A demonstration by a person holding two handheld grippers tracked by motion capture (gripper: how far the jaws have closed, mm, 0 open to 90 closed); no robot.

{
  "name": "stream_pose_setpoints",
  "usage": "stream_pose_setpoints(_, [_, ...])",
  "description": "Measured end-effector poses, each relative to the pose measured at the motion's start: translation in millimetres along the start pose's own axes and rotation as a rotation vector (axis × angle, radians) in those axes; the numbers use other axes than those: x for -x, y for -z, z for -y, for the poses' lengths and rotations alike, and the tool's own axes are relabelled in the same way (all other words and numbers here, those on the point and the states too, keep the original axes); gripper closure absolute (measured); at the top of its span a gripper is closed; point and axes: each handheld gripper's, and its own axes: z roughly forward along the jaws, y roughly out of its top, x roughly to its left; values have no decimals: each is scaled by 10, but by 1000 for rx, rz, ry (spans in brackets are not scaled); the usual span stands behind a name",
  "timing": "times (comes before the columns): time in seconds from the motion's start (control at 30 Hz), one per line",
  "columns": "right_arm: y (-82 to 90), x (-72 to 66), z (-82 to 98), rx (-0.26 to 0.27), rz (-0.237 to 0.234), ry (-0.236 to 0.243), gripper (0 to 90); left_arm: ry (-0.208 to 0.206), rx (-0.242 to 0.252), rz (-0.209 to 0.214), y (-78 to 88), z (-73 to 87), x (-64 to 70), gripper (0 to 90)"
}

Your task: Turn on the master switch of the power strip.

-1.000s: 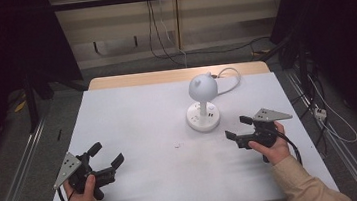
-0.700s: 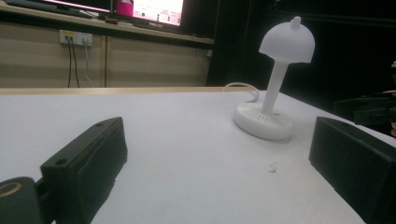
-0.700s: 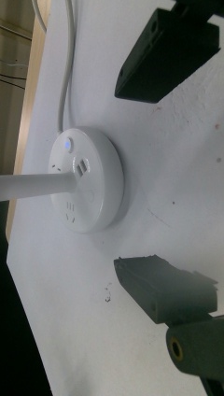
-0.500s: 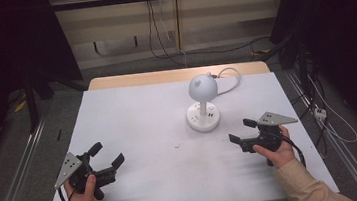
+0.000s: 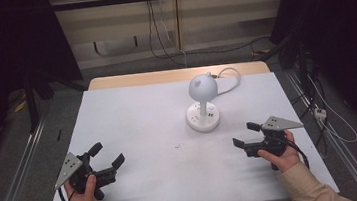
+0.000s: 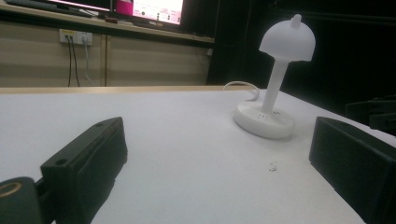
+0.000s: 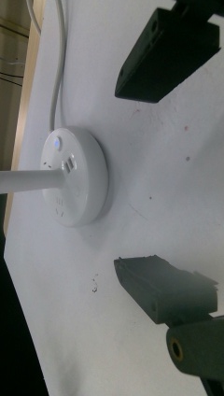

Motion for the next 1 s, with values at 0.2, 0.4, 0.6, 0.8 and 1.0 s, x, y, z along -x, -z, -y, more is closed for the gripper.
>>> stream_pose_setpoints(0.2, [64, 10, 39, -1, 1, -3, 149, 5, 2, 2, -8, 3, 5, 38])
stream_pose_setpoints(0.4, [116, 15, 67, -2, 4, 0, 149, 3, 1, 4, -13, 5, 8, 38])
stream_pose_setpoints(0.6, [168, 25, 102, -6, 6, 2, 149, 1, -4, 3, -16, 8, 12, 38])
stream_pose_setpoints(0.8, [232, 23, 136, -7, 7, 1, 149, -5, -14, 7, -18, 13, 11, 38])
stream_pose_setpoints(1.0, [309, 22, 191, -10, 7, 1, 151, -3, -13, 10, -28, 15, 18, 38])
